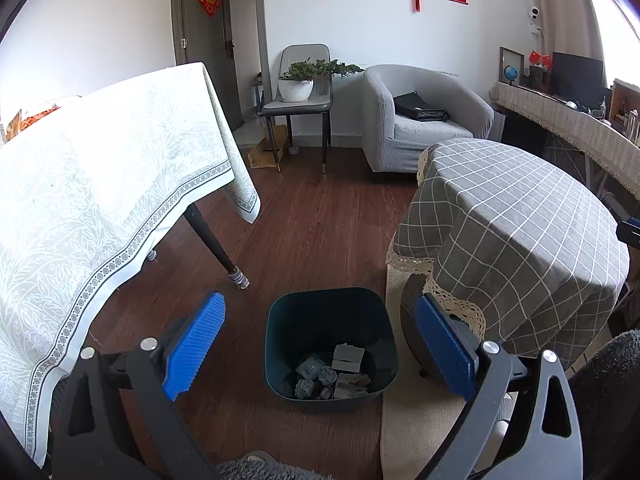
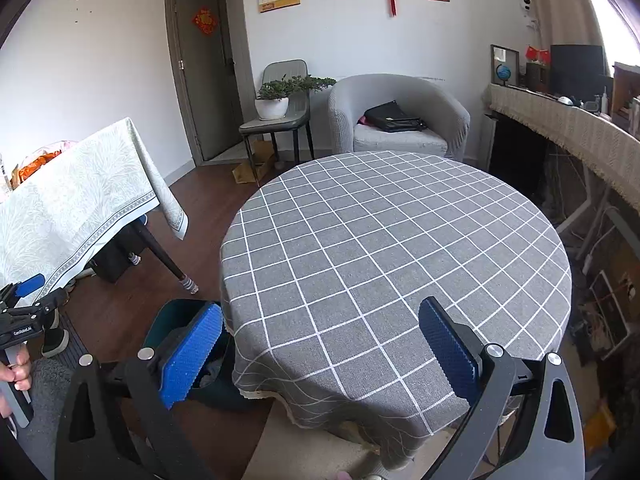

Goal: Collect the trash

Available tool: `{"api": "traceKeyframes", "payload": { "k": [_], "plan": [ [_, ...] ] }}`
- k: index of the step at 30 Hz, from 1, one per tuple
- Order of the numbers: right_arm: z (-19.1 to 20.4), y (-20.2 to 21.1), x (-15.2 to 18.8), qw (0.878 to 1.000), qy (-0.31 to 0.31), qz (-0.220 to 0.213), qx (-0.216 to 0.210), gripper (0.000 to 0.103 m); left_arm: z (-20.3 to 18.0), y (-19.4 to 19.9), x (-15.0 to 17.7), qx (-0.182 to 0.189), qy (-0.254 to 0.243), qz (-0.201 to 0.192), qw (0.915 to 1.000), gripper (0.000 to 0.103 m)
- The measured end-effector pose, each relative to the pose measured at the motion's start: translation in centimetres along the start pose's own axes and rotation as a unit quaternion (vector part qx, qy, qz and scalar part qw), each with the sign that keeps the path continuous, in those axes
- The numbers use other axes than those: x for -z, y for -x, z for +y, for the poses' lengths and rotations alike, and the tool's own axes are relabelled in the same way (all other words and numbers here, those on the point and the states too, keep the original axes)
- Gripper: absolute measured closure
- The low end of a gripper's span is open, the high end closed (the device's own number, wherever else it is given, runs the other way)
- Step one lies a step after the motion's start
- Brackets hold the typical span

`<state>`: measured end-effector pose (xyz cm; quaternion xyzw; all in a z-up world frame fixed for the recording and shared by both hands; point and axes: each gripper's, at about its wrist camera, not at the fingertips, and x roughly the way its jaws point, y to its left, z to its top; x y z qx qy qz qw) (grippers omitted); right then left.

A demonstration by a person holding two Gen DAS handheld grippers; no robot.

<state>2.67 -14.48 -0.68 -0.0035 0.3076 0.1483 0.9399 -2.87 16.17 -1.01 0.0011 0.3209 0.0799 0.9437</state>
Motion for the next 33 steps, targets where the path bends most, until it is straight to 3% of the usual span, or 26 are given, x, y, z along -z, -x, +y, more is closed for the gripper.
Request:
{"api": "traceKeyframes", "payload": {
  "k": [7,33],
  "plan": [
    [1.2,0.3,0.1,0.999,0.029,-0.002,-0.024,0.004,-0.2,-0.1,0.2,-0.002,-0.003,0.002,1.0000,0.005],
    [1.5,-0.2,0.1,0.999,0.023,0.007,-0.024,0.004,0.0,-0.5,0.4,0.005,0.011,0.012,0.9999,0.005]
  ]
}}
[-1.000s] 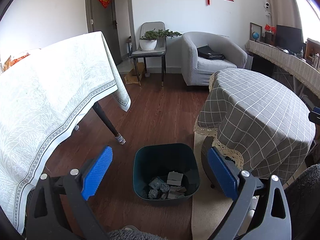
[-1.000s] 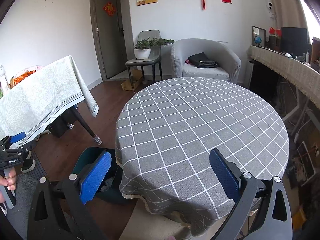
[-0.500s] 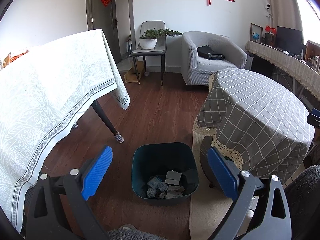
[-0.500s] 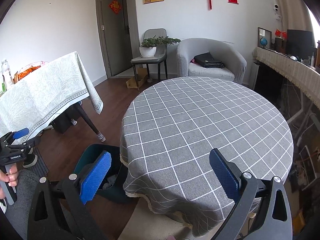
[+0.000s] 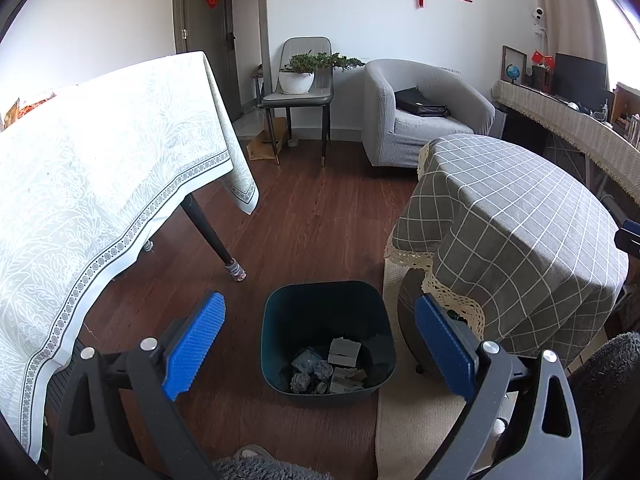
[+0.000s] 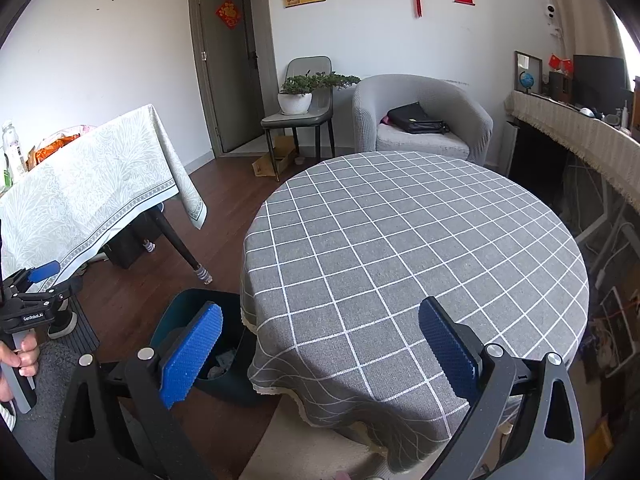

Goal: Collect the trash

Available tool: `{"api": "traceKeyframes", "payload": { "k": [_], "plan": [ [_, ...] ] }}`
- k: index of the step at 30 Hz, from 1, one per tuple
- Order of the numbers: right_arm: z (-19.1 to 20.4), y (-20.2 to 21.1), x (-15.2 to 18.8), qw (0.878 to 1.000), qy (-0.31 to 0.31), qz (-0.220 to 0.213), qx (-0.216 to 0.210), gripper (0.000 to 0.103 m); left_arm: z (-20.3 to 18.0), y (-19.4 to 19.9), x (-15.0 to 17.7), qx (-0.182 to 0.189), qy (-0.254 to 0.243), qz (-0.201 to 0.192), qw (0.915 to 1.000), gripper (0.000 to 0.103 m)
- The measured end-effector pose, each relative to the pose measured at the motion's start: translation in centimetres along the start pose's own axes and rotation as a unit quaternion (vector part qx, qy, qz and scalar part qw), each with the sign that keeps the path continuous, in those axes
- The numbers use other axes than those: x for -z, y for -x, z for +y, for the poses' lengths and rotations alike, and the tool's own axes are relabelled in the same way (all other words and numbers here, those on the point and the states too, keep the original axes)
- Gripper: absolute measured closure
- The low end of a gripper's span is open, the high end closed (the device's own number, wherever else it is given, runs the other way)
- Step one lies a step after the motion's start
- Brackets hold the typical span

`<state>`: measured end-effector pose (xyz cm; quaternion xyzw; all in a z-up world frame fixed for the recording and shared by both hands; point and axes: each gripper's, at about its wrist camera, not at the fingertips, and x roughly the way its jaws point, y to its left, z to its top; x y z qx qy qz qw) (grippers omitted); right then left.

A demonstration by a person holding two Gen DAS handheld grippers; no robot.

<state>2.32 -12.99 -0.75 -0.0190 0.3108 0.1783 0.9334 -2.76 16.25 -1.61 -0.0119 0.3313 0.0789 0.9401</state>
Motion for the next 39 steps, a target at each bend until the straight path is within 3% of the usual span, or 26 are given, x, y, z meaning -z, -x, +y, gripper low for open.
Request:
{"api": "traceKeyframes", "payload": {
  "k": [39],
  "plan": [
    [0.29,-0.14,0.17,1.000,0.006,0.003,0.006,0.004,-0.10,0.07,0.10,-0.001,0.000,0.001,1.0000,0.005]
  ]
}}
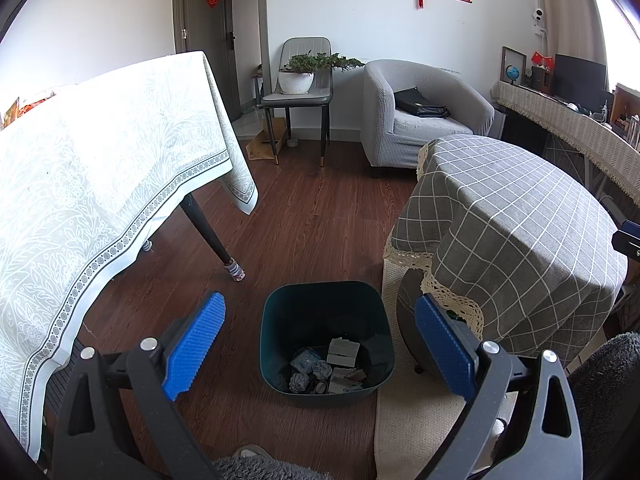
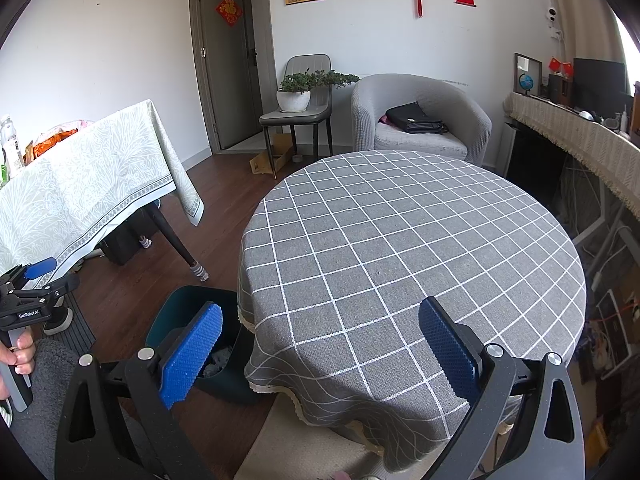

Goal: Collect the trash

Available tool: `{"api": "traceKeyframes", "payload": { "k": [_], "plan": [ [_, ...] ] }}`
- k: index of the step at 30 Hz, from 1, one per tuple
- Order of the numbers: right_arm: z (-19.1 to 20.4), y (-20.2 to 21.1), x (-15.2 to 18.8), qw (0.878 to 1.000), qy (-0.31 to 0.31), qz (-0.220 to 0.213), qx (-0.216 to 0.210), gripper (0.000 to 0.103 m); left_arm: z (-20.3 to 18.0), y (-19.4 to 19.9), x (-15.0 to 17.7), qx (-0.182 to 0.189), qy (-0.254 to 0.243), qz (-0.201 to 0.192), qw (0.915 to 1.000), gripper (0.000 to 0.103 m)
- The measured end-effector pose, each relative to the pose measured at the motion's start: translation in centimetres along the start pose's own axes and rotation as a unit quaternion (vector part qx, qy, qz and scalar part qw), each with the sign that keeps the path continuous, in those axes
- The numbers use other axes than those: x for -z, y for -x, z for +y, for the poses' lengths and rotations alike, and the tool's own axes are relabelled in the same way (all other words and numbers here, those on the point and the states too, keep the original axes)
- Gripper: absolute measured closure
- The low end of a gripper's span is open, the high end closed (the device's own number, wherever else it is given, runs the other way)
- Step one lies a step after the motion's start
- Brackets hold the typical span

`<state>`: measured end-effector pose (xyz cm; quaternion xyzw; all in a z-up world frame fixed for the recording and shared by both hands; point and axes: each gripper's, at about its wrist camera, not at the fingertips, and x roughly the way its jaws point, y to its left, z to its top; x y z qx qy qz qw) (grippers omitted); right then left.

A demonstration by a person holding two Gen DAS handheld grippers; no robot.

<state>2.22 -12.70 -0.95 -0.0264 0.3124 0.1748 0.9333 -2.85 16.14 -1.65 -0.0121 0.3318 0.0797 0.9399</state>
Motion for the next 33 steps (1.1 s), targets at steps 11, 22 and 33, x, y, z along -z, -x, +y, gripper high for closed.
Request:
{"api": "traceKeyframes", "payload": {
  "k": [11,22,33],
  "plan": [
    [0.02,0.02,-0.03,1.000,0.000,0.000,0.000,0.004,-0.41,0.03,-0.09,0.002,-0.005,-0.001,1.0000,0.005],
    [0.02,0.03,-0.04,1.000,0.000,0.000,0.000,0.004,-0.39,0.10,-0.13,0.001,-0.004,-0.001,1.0000,0.005],
    [0.04,0.00,-0.09,1.000,0.001,0.000,0.000,0.004,-0.29,0.05,-0.07,0.000,-0.004,-0.001,1.0000,0.005]
  ]
}}
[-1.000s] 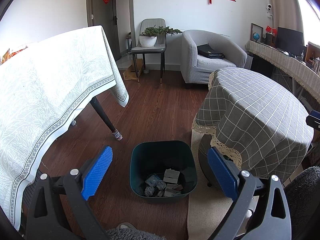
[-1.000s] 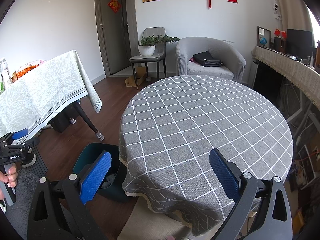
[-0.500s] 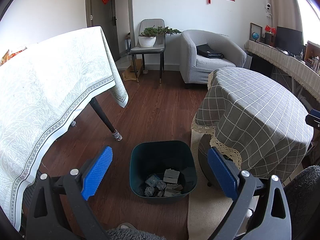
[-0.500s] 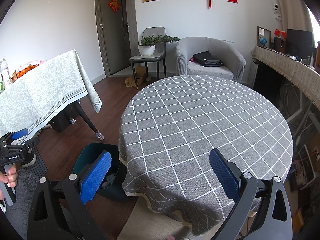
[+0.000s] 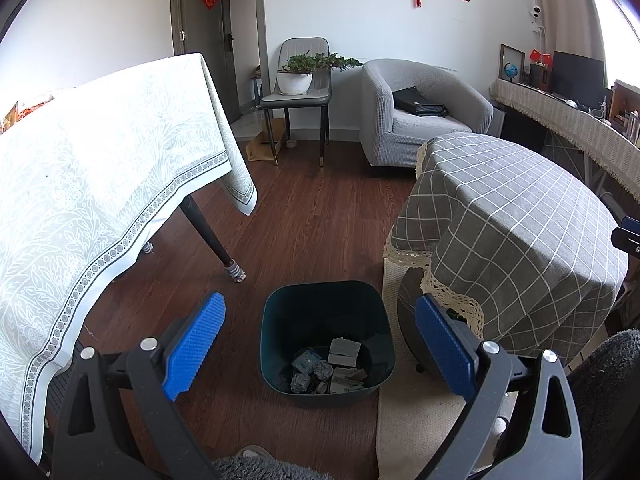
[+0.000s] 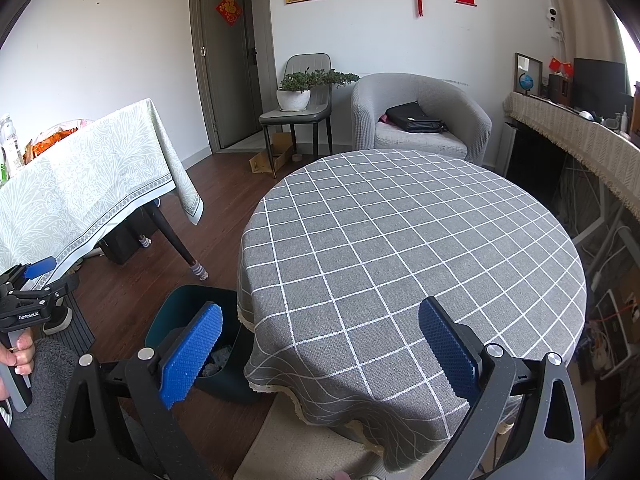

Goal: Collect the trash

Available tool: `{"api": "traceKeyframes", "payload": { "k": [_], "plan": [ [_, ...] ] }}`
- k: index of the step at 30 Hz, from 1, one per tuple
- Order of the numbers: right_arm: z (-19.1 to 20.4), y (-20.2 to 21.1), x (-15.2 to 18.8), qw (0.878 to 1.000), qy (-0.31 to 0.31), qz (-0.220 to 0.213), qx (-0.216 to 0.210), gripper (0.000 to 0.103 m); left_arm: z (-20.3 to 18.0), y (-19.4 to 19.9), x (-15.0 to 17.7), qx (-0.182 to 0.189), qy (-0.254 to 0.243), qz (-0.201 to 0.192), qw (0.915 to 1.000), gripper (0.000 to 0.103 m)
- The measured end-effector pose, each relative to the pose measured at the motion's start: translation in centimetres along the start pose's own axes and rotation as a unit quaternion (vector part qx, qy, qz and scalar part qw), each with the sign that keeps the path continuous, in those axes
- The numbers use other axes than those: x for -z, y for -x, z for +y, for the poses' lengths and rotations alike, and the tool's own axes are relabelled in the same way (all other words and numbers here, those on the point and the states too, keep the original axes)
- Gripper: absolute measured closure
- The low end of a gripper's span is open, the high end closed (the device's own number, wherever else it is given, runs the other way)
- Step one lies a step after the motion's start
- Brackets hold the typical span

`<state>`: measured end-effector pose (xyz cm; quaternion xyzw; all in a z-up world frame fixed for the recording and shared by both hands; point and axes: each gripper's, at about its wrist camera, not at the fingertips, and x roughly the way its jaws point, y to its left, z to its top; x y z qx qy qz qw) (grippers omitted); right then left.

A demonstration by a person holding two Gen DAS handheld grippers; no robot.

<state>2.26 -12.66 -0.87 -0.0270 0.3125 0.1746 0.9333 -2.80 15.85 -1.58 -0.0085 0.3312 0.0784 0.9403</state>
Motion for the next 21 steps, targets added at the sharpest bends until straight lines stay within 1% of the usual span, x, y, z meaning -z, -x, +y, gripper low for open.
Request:
{"api": "traceKeyframes", "payload": {
  "k": [17,21],
  "plan": [
    [-0.08,0.10,0.33,1.000,0.001,0.000,0.003,0.004,0.10,0.02,0.02,0.013,-0.002,0.000,0.9999,0.005],
    [-0.21,0.23,0.29,1.000,0.001,0.000,0.004,0.004,0.24,-0.21,0.06,0.008,0.004,0.004,1.0000,0.005]
  ]
}}
